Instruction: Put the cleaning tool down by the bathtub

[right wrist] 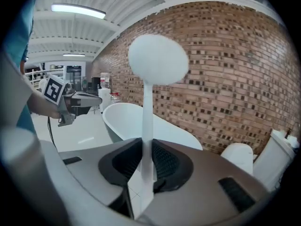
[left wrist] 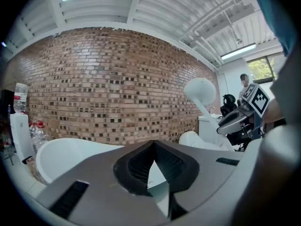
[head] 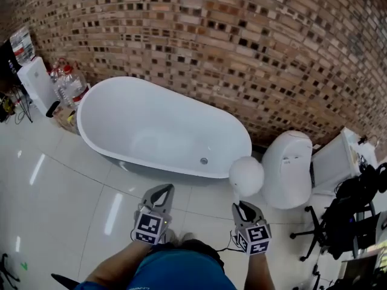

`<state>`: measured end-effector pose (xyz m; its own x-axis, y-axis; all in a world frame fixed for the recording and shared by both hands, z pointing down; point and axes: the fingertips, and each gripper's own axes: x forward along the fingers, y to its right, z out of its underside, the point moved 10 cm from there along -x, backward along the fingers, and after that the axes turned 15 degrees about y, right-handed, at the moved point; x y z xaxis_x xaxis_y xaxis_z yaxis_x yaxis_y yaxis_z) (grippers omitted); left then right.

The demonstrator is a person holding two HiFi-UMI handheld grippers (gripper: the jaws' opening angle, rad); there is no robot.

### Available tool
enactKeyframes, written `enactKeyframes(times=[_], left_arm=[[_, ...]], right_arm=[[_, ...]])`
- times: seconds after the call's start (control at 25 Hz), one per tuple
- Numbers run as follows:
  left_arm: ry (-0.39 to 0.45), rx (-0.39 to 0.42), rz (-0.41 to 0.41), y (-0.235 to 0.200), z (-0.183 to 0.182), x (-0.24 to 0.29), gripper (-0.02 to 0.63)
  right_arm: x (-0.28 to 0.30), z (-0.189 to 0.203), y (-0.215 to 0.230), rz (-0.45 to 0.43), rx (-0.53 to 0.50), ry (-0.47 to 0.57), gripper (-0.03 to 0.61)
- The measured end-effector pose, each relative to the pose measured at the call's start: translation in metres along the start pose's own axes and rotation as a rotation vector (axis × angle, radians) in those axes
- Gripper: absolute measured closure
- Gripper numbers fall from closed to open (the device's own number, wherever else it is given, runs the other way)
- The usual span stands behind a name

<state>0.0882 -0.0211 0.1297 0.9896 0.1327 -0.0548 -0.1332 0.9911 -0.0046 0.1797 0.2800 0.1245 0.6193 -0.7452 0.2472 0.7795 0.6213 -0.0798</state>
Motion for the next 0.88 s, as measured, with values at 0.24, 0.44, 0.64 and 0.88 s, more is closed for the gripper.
enactKeyframes(times=[0.24, 0.44, 0.64, 0.88], left_arm=[[-0.027, 0.033, -0.145, -0.01, -0.004, -0.019, 0.617], [-0.073, 0.072, -0.269, -0.021, -0.008, -0.039, 0.617], [-0.071, 0.077, -0.346, -0.034, -0.002, -0.061, 0.617], [-0.07, 0.043, -0.419, -0.087, 0.013, -0.105, 0.617]], right_arm=[[0.053, 0.008, -0.011, -0.193, 0.008, 0.002, 0.486], [0.083, 0.021, -0.019, -0.313, 0.027, -0.005, 0.486], [0.105, 0.031, -0.04, -0.407, -0.046, -0.048, 0.486], [0.142, 0.032, -0.106, -0.507, -0.159, -0.127, 0.486]])
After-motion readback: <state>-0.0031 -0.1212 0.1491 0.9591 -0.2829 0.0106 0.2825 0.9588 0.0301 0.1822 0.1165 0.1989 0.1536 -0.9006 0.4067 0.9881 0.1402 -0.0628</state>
